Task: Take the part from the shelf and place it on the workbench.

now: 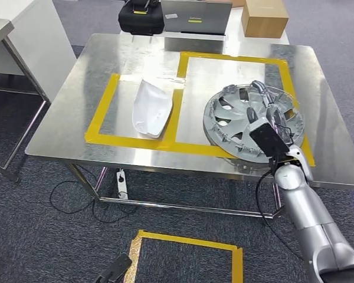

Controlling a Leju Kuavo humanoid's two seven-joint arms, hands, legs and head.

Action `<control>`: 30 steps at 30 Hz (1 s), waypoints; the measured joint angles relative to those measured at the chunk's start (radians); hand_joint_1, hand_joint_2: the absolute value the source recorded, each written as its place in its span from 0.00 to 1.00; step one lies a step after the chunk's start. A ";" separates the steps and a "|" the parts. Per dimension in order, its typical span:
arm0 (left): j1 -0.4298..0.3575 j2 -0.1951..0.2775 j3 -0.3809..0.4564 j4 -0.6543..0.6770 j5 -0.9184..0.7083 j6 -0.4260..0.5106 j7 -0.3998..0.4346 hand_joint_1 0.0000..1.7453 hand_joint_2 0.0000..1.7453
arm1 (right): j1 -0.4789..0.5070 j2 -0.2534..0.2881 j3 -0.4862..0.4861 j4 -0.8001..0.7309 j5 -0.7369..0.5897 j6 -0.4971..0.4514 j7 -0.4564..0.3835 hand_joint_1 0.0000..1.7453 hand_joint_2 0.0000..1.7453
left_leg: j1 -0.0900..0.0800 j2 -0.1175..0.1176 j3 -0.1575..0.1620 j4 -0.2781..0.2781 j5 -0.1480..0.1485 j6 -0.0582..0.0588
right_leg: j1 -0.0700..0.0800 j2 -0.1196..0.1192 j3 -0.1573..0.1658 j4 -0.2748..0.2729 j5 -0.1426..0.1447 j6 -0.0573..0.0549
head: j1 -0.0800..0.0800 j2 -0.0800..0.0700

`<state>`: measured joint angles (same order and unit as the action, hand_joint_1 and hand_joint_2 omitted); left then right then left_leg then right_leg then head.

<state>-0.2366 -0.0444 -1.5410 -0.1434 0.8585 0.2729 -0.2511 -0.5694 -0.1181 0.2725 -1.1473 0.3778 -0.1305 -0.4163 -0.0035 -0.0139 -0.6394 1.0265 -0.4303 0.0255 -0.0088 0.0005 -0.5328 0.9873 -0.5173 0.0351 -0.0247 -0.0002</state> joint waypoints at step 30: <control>0.133 0.006 0.276 0.002 0.324 0.094 -0.199 0.00 0.00 | 0.914 0.223 -0.206 -0.597 -0.265 -0.139 -0.202 0.00 0.00 | 0.001 0.002 0.031 -0.007 -0.011 -0.009 | -0.006 0.003 0.004 0.011 -0.002 -0.001 | 0.002 0.000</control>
<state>-0.1034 -0.0382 -1.2649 -0.1416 1.1820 0.3669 -0.4497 0.3450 0.1053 0.0669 -1.7445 0.1125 -0.2692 -0.6184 -0.0028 -0.0116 -0.6088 1.0199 -0.4411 0.0167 -0.0146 0.0031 -0.5283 0.9985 -0.5190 0.0345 -0.0224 -0.0003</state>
